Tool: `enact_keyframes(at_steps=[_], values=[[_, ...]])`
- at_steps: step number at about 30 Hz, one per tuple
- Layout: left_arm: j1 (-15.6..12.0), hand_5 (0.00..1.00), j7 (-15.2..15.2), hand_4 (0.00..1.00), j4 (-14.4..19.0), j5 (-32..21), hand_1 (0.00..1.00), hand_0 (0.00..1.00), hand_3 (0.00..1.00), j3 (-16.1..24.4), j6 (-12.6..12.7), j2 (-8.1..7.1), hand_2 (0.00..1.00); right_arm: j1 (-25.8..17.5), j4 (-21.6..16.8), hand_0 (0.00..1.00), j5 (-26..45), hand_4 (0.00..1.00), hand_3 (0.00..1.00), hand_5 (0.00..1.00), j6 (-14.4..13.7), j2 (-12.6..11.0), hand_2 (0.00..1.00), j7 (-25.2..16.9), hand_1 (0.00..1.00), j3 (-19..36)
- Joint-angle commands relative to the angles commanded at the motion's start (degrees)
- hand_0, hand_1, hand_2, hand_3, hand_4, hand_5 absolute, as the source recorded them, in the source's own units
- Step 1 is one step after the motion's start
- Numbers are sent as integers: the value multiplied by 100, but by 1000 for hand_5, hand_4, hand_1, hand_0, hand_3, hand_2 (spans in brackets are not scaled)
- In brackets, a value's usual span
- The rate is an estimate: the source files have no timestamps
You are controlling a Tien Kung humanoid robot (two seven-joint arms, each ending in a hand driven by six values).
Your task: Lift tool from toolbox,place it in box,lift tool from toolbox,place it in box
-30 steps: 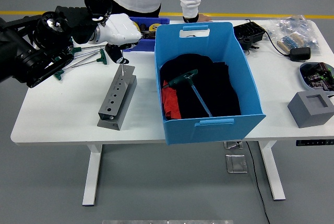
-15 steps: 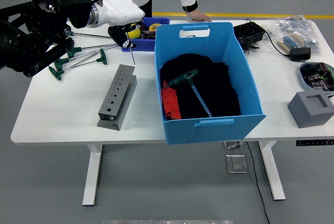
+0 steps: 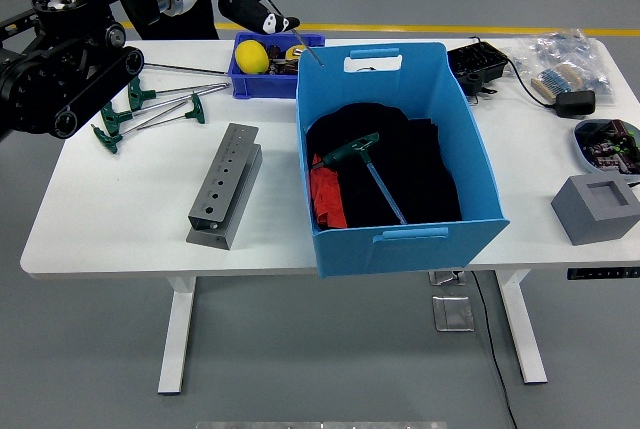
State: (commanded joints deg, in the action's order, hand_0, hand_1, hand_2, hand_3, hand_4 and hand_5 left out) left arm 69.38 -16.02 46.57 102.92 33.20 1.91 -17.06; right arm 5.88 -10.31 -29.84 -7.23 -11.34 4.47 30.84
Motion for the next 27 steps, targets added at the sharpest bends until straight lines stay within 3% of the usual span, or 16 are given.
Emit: enact_keyframes(at_steps=[4,10,20,22,24,26,27], values=[[-163,266,-9,738,-59,-37,2,119,51,26,119,232,7,29,0,651,53,911,621,689,8,-5,728,-2,647,-72],[-332,270,-9,738,-356,-121,2,119,51,-165,203,718,8,66,-4,651,134,910,620,690,5,-5,728,-8,646,-156],[-68,274,-56,735,-1070,-414,2,120,52,-1016,316,1474,8,173,-15,651,102,910,619,691,16,-46,728,-14,645,-193],[-29,234,-82,718,-1144,-492,2,160,85,-1149,354,1604,41,186,-15,651,96,910,620,689,18,-53,728,-18,645,-195],[7,234,-98,718,-1182,-555,2,160,85,-1275,346,1706,41,199,-17,651,85,910,620,689,20,-59,728,-18,645,-193],[37,234,-93,718,-1211,-623,2,160,85,-1384,294,1706,41,214,-18,651,70,910,620,689,22,-64,728,-16,645,-192],[49,284,-78,772,-1228,-657,115,235,324,-1430,237,1706,180,221,-19,651,63,910,620,689,24,-66,728,-15,644,-191]])
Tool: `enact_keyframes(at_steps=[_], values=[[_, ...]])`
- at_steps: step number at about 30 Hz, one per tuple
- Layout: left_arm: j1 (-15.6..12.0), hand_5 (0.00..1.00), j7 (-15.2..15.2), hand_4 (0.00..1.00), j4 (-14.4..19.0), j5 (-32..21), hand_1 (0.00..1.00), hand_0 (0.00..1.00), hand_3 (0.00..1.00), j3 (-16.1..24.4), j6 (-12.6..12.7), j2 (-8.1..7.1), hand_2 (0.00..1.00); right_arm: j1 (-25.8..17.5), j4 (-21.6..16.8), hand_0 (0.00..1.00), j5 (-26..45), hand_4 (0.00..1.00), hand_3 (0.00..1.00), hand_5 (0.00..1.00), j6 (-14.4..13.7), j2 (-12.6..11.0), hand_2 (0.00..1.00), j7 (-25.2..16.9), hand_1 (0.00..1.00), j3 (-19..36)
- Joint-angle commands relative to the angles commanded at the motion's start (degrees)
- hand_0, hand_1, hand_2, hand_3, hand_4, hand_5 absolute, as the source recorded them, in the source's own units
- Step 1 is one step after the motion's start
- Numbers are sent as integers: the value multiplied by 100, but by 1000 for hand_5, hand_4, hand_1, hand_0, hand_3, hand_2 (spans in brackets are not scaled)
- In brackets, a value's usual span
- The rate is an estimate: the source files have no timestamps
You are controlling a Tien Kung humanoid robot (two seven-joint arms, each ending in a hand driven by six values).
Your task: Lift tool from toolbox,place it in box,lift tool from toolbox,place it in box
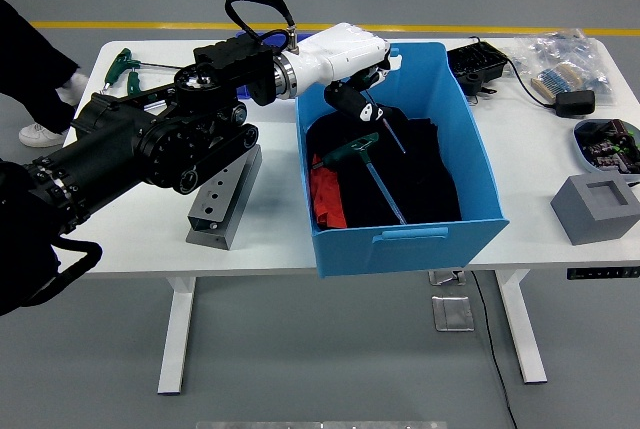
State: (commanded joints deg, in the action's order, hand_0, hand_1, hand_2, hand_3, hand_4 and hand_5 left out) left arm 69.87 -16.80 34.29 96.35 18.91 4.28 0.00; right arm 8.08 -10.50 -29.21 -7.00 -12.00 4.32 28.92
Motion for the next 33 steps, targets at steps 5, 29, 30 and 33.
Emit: enact_keyframes(at_steps=[5,29,30,33], values=[[41,284,80,772,-110,-61,115,235,324,-227,-378,0,180,10,-1,651,-24,910,620,689,4,-5,728,4,644,5],[-202,469,188,924,54,-259,692,679,785,155,-458,0,867,-80,5,650,-117,911,621,688,-9,11,728,29,643,105],[-252,476,200,927,109,-237,742,718,842,251,-452,0,923,-84,6,650,-105,911,621,687,-10,14,728,27,644,104],[-524,476,262,927,401,-218,742,718,842,762,-409,-43,923,-94,8,650,-44,911,621,687,-14,21,728,11,644,76]])
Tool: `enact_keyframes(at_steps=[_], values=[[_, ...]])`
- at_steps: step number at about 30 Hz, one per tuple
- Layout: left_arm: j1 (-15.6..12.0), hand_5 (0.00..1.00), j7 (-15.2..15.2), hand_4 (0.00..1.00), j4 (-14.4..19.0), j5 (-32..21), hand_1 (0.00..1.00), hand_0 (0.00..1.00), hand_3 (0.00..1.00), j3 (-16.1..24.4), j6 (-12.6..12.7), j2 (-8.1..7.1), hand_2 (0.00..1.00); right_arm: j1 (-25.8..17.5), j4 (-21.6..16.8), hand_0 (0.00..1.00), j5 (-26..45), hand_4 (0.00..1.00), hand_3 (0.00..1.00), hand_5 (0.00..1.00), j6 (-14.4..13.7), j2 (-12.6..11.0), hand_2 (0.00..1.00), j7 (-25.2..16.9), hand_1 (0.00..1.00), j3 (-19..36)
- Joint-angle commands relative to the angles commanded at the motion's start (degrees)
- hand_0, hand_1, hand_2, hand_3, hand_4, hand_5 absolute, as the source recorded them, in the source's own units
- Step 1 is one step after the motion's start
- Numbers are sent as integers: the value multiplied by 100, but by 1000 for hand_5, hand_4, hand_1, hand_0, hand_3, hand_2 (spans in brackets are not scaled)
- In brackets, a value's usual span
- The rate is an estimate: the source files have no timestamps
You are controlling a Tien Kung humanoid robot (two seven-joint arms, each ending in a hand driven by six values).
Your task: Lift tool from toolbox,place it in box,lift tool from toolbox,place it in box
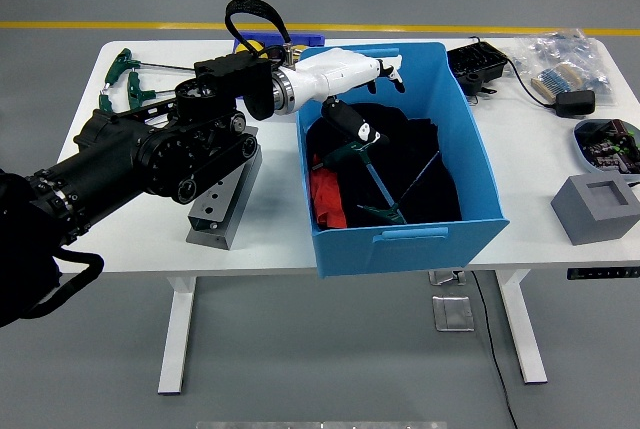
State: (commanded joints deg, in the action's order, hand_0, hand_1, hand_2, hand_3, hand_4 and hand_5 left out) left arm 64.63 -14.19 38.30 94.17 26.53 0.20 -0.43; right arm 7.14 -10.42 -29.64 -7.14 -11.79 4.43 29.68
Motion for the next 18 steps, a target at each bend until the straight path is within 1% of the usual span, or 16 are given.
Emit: enact_keyframes(at_steps=[1,2,3,5,8,10,11,13,14,15,17,18], values=[[-142,476,52,927,156,-29,742,718,842,239,42,-99,923,-8,2,650,37,911,621,687,-4,5,728,-11,644,-12],[-234,476,105,927,269,-56,742,718,842,419,55,-157,923,-13,3,650,49,911,621,687,-6,10,728,-13,644,-8],[-337,483,205,906,388,-30,658,664,650,613,13,-218,755,-19,5,650,76,912,620,686,-11,15,728,-21,645,-21],[-586,483,489,906,670,87,658,664,650,1141,-108,-361,755,-49,9,650,148,912,620,686,-17,28,728,-41,645,-55],[-869,483,696,906,996,177,658,664,650,1723,-174,-554,755,-75,11,650,227,912,620,686,-21,38,728,-66,645,-103],[-1087,486,836,903,1253,89,653,647,638,2036,-206,-696,751,-95,11,650,231,911,620,686,-28,52,728,-69,646,-66],[-1222,486,961,903,1419,4,653,647,638,2212,-251,-782,751,-105,11,650,223,911,620,686,-32,61,728,-70,646,-39],[-1591,486,1335,903,1851,-34,653,647,638,2643,-348,-969,751,-121,11,650,207,911,620,686,-40,82,728,-70,646,14],[-1768,486,1479,903,2045,-25,653,647,638,2837,-372,-1024,751,-129,11,650,182,911,620,686,-45,91,728,-68,646,61],[-2002,494,1635,887,2285,-61,659,654,640,3077,-388,-1094,750,-143,11,650,140,911,620,687,-48,104,729,-63,645,139],[-2391,494,1796,887,2665,-170,659,654,640,3464,-360,-1189,750,-164,11,650,83,911,620,687,-55,120,729,-61,645,233],[-2624,494,1823,887,2856,-228,659,654,640,3682,-326,-1232,750,-175,11,650,66,911,620,687,-57,126,729,-61,645,266]])
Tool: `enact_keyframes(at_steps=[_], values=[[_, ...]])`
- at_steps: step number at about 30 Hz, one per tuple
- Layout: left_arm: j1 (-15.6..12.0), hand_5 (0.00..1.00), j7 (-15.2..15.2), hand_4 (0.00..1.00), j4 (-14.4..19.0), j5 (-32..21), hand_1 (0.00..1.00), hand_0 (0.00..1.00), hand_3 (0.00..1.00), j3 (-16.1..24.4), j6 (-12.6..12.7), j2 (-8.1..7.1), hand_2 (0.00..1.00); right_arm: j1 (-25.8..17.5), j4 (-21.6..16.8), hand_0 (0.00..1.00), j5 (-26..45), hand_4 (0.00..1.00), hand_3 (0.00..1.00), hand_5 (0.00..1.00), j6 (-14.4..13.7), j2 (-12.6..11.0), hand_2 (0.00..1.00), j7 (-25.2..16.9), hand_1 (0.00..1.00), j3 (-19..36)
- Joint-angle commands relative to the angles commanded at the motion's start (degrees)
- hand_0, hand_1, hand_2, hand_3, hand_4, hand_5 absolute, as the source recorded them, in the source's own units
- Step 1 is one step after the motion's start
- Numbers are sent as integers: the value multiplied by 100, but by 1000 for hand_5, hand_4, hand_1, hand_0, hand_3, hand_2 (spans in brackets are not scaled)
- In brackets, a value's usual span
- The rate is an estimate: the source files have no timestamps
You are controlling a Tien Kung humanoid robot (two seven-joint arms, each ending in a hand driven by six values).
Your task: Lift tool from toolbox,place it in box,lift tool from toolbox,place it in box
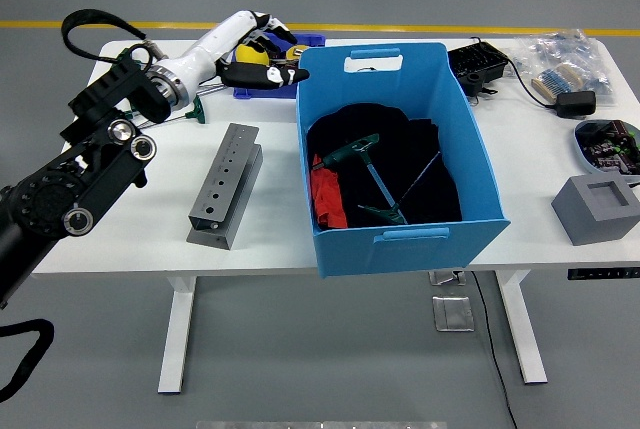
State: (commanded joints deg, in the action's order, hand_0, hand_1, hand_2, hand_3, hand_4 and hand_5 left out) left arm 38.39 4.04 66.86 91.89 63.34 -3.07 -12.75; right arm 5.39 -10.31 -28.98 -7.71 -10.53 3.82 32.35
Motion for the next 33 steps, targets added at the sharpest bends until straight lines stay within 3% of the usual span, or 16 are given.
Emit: enact_keyframes(at_steps=[5,8,10,13,15,18,20,24,26,33], values=[[-1084,491,-172,876,549,-94,672,660,648,785,354,-216,753,-58,0,650,-162,911,617,687,-3,37,728,7,642,241],[-1679,491,-438,876,702,-364,672,660,648,996,658,-283,753,-84,0,650,-272,911,617,687,-18,66,728,26,642,422],[-2042,471,-790,877,858,-637,690,690,652,1045,933,-263,762,-91,0,644,-433,908,615,690,-22,79,727,57,638,580],[-2517,471,-1217,877,1089,-846,690,690,652,1212,1139,-67,762,-98,0,644,-614,908,615,690,-27,92,727,102,638,724],[-2894,482,-1397,871,1246,-812,679,687,637,1421,1199,198,758,-99,0,643,-681,905,611,691,-46,103,720,126,634,779],[-3392,482,-1448,871,1384,-863,679,687,637,1627,1179,524,758,-98,0,643,-673,905,611,691,-89,123,720,143,634,799],[-3687,482,-1429,871,1461,-1055,679,687,637,1655,1124,596,758,-88,0,643,-707,905,611,691,-110,125,720,156,634,836],[-4011,482,-1383,859,1608,-1721,694,704,644,1568,1002,503,778,-70,0,640,-796,903,601,693,-118,111,718,170,630,907],[-4088,482,-1154,859,1759,-1754,694,704,644,1682,812,455,778,-46,0,640,-872,903,601,693,-118,99,718,176,630,956],[-3944,487,-991,842,1975,-1700,724,734,663,2011,763,557,816,12,0,639,-887,898,598,699,-139,76,715,161,626,958]])
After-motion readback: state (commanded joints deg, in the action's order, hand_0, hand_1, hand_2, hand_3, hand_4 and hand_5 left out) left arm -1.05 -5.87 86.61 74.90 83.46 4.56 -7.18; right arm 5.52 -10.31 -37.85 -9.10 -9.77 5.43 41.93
